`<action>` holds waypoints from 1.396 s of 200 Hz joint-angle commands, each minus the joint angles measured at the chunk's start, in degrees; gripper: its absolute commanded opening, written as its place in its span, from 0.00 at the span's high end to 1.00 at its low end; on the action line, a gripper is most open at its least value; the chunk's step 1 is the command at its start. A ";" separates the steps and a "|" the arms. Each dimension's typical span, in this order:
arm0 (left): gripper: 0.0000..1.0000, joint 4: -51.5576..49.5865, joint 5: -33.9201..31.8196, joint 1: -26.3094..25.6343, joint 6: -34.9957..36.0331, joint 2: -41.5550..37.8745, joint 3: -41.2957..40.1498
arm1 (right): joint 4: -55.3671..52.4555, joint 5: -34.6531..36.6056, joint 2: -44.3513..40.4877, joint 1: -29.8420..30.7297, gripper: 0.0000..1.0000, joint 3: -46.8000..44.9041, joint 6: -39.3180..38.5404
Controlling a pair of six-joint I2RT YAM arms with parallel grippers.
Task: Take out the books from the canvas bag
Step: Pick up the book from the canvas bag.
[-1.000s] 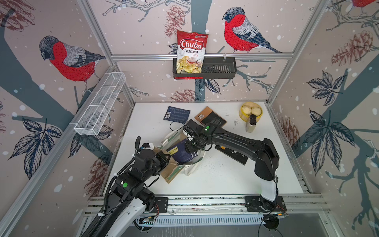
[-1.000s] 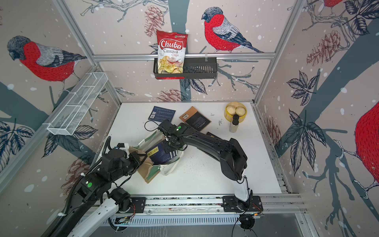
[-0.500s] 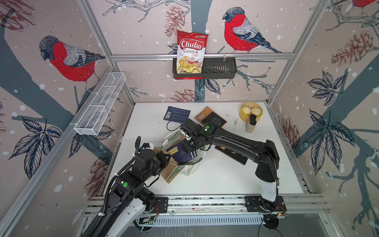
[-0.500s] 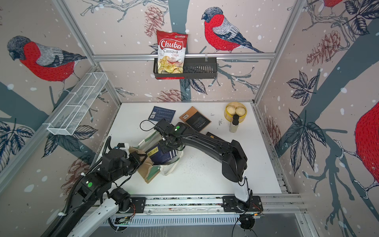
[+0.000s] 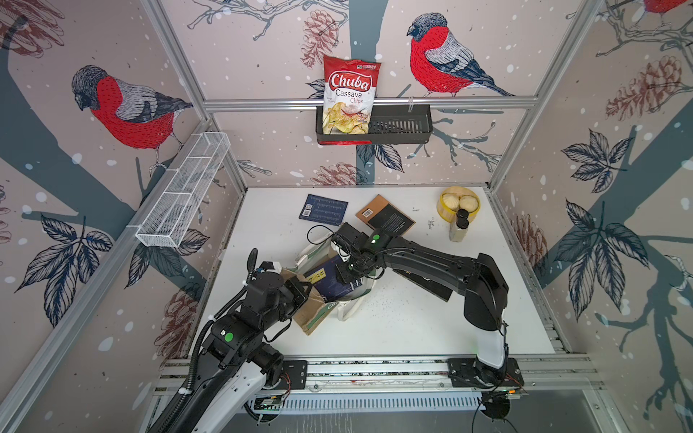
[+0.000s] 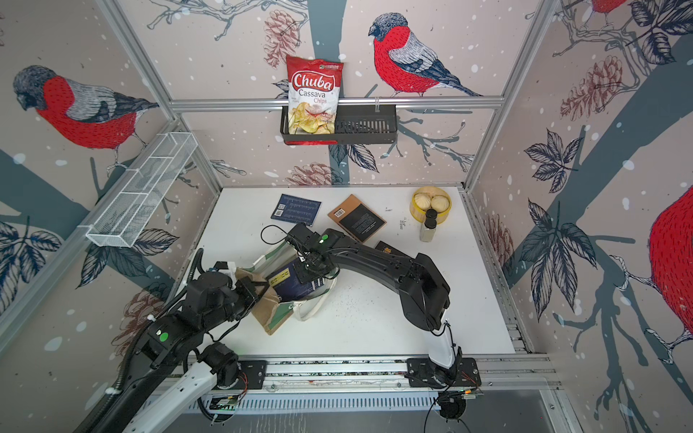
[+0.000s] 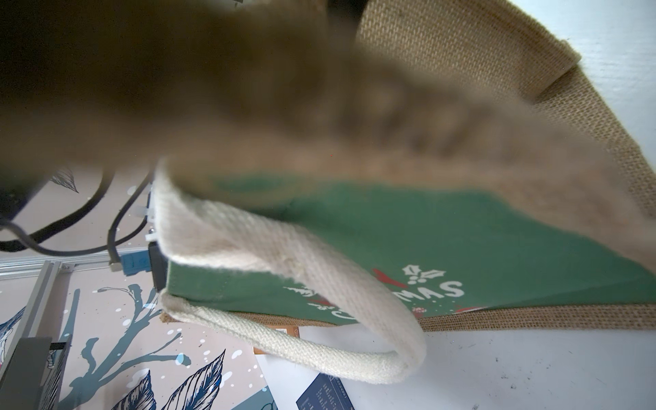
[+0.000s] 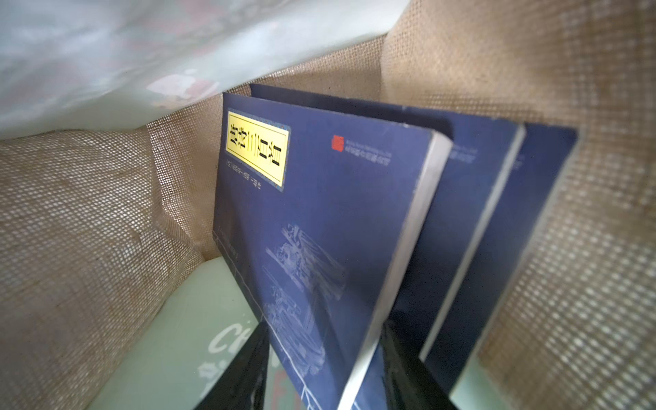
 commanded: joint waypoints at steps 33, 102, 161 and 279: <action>1.00 -1.57 1.42 0.10 -1.11 0.42 -0.03 | 3.41 -5.45 1.36 0.46 0.56 0.52 -0.11; 1.00 -1.18 1.45 0.06 -1.35 0.47 -0.21 | 9.94 -10.79 -0.32 0.44 0.82 -1.45 -0.01; 1.00 -1.91 0.85 0.08 -1.36 0.34 0.11 | 8.06 -8.67 -3.02 -0.57 0.96 -1.53 -0.28; 1.00 -4.16 -3.53 0.06 -1.73 0.29 1.45 | -0.36 -9.72 -22.16 -12.14 0.99 -3.25 1.31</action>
